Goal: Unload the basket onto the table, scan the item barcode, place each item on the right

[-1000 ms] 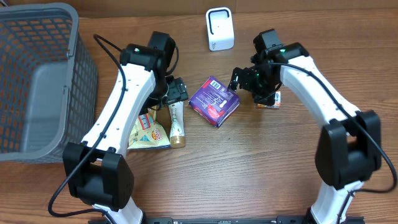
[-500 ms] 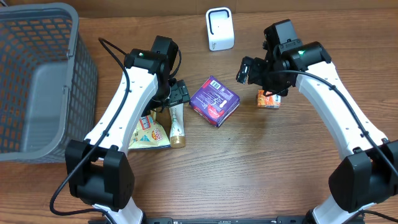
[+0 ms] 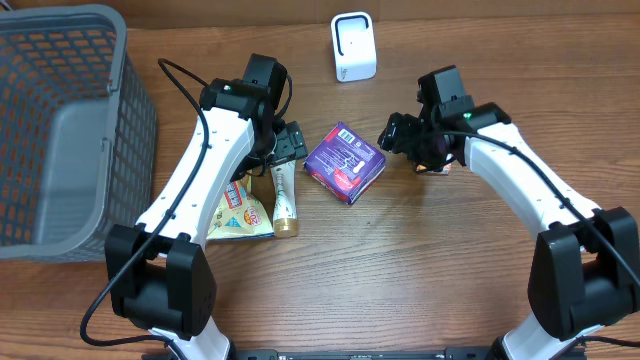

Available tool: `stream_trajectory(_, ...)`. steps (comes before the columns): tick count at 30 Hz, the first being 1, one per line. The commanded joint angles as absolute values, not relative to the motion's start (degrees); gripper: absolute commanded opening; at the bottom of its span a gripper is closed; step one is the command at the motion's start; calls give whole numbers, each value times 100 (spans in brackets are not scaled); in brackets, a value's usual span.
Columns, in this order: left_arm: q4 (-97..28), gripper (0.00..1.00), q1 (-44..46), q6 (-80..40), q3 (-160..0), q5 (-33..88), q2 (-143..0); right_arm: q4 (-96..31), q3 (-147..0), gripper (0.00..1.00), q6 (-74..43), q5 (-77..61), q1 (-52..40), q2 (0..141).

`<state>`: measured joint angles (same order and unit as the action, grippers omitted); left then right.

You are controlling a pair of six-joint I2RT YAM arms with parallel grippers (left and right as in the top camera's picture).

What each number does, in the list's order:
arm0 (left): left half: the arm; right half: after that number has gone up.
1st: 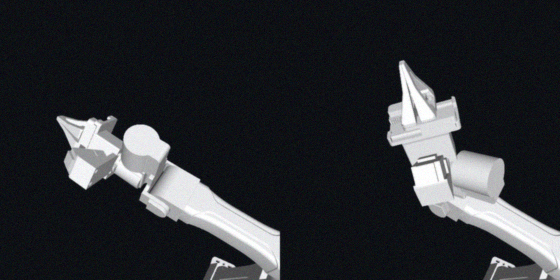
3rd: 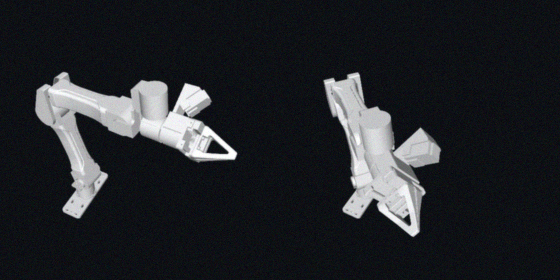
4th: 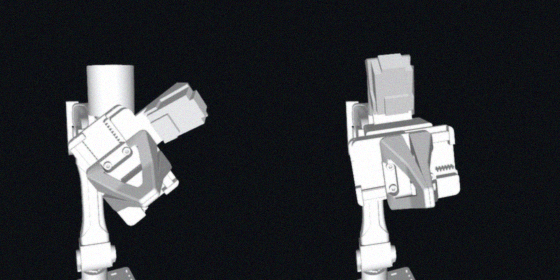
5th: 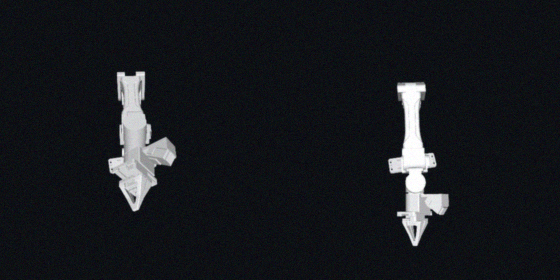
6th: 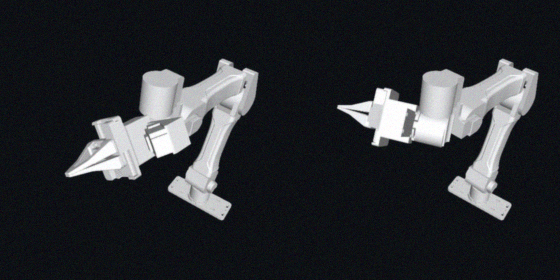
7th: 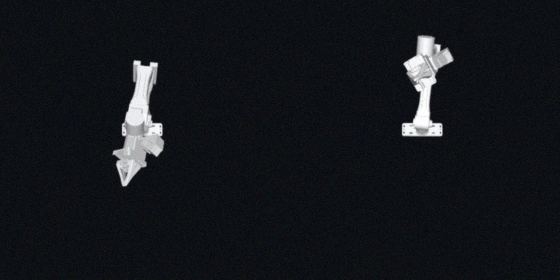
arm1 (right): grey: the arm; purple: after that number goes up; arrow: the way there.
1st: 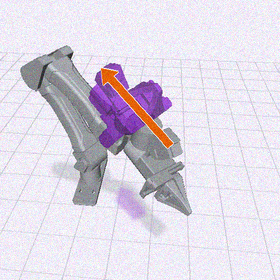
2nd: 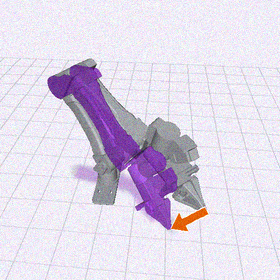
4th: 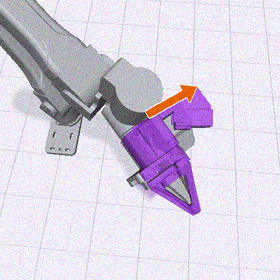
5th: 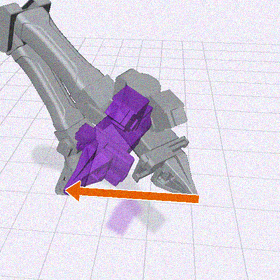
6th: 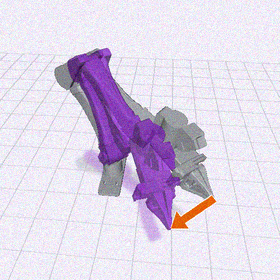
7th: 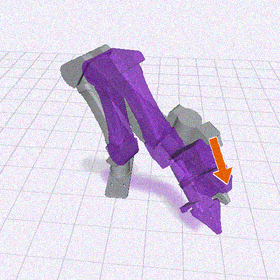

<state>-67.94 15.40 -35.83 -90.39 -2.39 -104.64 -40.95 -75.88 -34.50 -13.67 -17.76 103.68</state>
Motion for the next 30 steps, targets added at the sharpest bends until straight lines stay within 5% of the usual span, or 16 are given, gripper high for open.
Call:
stream_trajectory(1, -6709, 100, 1581, -3492, -9008, -165, -10473, -3776, -7207, 82, -4283, -1472, -1806, 10416)
stream_trajectory(13, -6598, 100, 1581, -3492, -9004, -19, -10473, -1739, -6134, 83, -5002, -1697, -2272, 10488)
stream_trajectory(23, -6613, 100, 1581, -3487, -9004, 54, -10473, -1483, -6117, 80, -5411, -1275, -2449, 10934)
stream_trajectory(27, -6615, 100, 1584, -3487, -9004, 54, -10473, -1466, -6119, 38, -5406, -1293, -2447, 10973)
stream_trajectory(30, -6617, 100, 1584, -3483, -9004, 51, -10473, -1531, -6139, 25, -5404, -1380, -2432, 10921)
